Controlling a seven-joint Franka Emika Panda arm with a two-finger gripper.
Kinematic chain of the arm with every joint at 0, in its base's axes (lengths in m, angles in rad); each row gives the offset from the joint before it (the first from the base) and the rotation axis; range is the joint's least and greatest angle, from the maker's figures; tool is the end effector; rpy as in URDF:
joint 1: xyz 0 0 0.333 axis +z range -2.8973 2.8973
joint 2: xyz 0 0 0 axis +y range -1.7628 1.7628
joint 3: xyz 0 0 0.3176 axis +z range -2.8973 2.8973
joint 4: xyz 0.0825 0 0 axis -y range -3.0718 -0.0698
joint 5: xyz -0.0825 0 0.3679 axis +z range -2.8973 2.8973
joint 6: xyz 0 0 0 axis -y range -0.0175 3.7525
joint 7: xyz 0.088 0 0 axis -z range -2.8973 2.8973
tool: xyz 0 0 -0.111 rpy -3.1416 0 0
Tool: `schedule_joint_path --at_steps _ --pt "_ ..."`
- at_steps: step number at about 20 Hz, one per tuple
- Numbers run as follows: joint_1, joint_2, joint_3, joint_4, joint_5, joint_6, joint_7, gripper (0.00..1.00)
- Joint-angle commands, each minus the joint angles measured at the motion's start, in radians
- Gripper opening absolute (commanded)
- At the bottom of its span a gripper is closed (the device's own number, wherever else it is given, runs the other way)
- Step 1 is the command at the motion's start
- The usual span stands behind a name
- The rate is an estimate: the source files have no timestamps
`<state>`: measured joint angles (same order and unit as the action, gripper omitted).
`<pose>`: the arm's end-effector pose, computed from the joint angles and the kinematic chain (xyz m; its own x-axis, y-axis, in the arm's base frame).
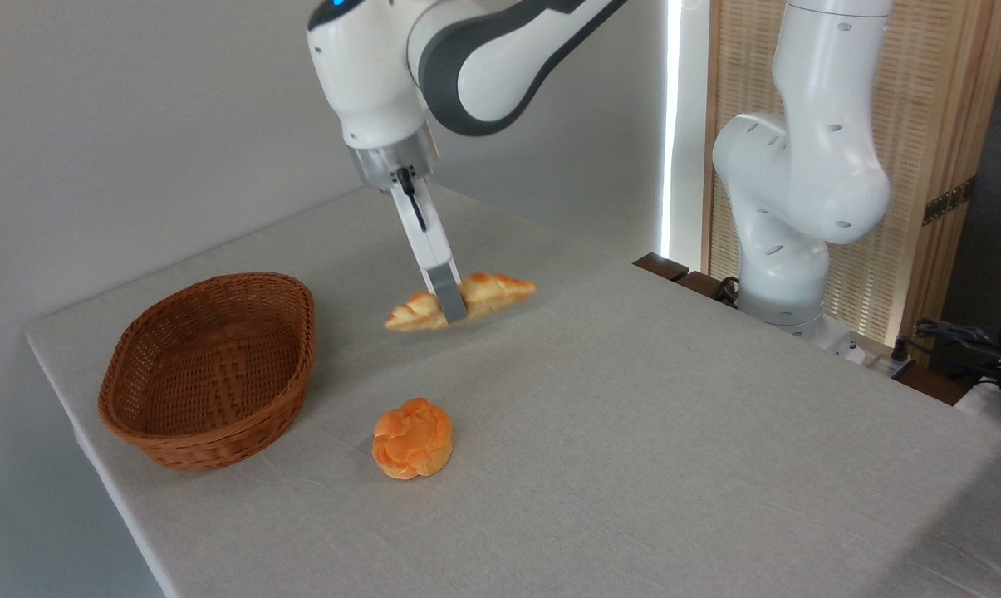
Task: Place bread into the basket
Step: 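Lift the bread roll and carry it over the wicker basket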
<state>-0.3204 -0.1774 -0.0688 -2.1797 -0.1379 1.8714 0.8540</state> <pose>0.4275 -0.1883 0.4601 0.3698 -0.9291 -0.0023 -0.9147 -0.3645 0.1744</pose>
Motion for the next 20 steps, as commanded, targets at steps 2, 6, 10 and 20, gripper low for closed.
schedule_joint_path --at_steps 2,6,10,20 --pt "-0.002 0.081 0.043 0.153 -0.191 -0.023 0.016 0.32" --pt "-0.005 0.111 0.056 0.181 -0.362 0.159 0.016 0.38" --pt "-0.020 0.151 0.034 0.182 -0.423 0.470 0.013 0.47" --pt "-0.029 0.320 -0.082 0.225 -0.647 0.743 0.007 0.61"
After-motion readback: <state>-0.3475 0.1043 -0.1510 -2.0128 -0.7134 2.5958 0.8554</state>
